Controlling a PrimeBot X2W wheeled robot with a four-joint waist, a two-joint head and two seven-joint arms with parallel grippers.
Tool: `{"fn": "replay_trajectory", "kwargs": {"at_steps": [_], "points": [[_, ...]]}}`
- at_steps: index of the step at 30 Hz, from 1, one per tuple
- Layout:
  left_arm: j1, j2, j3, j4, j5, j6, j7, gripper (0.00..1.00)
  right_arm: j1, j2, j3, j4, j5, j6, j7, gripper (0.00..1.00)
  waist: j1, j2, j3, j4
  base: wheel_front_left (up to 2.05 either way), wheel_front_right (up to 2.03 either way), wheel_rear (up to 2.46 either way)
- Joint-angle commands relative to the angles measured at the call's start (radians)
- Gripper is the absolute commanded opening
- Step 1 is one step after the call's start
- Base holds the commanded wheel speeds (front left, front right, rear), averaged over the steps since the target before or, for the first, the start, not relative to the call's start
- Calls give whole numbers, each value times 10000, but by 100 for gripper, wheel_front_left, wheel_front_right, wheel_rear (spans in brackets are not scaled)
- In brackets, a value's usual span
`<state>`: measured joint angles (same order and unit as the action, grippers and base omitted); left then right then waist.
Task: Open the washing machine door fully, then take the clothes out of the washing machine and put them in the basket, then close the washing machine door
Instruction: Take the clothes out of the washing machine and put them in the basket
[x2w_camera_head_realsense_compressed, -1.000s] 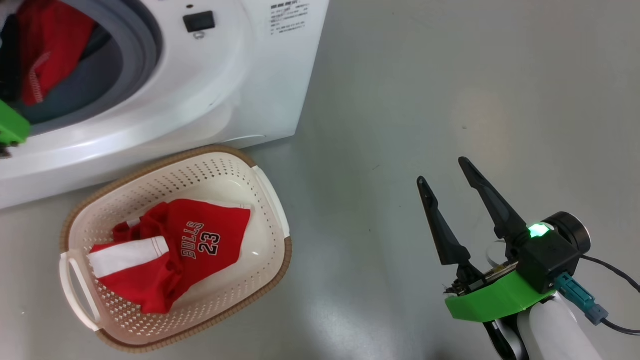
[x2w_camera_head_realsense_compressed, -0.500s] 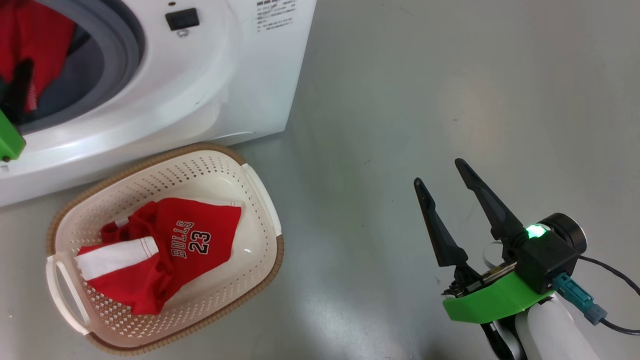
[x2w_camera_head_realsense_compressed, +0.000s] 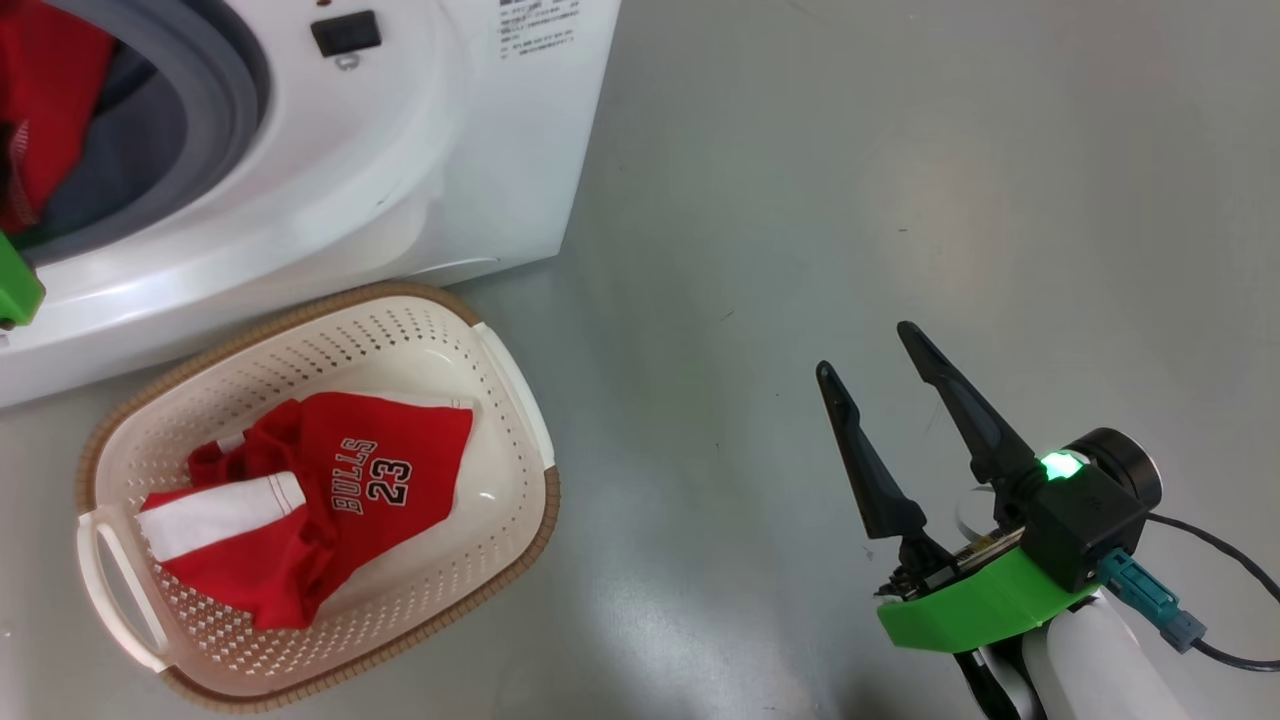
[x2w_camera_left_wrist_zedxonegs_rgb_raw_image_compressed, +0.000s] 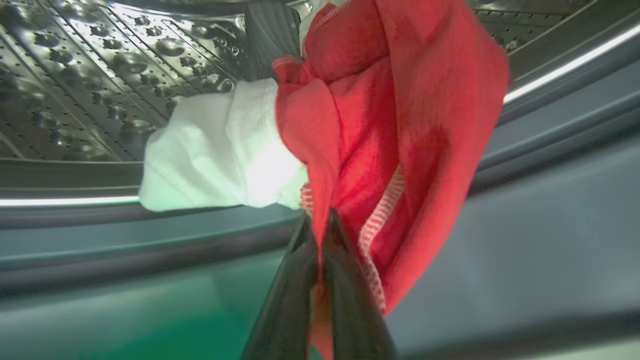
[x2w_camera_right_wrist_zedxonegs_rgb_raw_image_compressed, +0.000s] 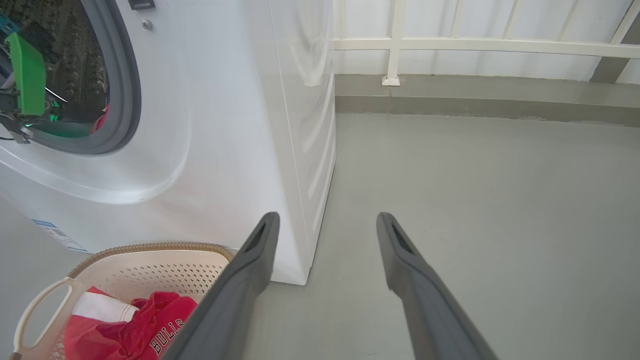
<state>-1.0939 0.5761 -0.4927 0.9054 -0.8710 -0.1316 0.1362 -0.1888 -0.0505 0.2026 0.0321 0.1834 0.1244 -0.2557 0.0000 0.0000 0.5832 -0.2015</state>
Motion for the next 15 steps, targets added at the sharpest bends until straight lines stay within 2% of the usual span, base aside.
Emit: {"fn": "replay_trajectory", "kwargs": {"at_steps": [1, 15], "points": [[-290, 567, 210, -95, 85, 10, -199, 0, -34, 3, 175, -240, 41, 63, -61, 100, 0, 0, 6, 11, 0, 0, 0], [281, 402, 314, -549, -51, 10, -3217, 0, -125, 3, 9, -129, 48, 63, -61, 100, 0, 0, -122, 395, 0, 0, 0]]}}
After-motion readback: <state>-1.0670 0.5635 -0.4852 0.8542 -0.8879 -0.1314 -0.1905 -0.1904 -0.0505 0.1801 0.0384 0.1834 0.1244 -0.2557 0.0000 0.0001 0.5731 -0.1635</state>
